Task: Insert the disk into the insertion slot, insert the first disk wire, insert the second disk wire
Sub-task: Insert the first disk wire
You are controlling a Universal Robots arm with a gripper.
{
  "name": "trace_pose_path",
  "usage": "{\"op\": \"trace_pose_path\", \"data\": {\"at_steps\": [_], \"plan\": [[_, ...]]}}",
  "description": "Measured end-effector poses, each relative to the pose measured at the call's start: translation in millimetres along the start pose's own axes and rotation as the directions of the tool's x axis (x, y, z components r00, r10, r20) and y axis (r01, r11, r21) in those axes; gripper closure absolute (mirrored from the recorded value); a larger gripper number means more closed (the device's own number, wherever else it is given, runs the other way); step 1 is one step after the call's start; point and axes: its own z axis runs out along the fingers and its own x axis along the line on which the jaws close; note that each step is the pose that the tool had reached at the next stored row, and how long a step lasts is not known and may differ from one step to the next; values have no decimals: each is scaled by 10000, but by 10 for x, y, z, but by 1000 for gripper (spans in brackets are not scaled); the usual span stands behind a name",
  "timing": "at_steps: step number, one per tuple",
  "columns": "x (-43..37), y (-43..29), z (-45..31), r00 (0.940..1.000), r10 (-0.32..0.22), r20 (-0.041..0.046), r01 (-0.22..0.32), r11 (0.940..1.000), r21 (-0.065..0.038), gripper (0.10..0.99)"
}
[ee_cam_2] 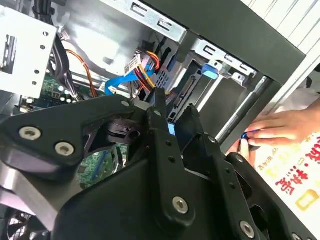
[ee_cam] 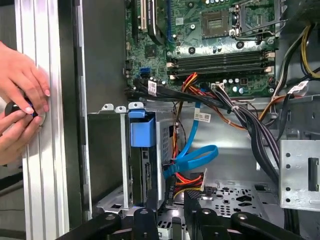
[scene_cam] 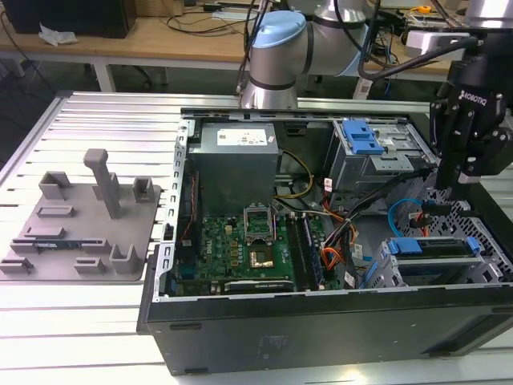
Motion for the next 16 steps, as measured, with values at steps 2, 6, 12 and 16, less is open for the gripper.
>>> {"op": "trace_pose_path", "data": {"at_steps": [2, 6, 12, 16], "plan": [[-20, 6, 64, 9997, 232, -8, -232, 9997, 18, 737], [-37, 7, 116, 9988, 492, -45, -492, 9988, -6, 737], [-59, 65, 170, 9976, 683, -113, -680, 9973, 282, 737], [-103, 71, 177, 9972, 585, -465, -569, 9978, 341, 737]]}}
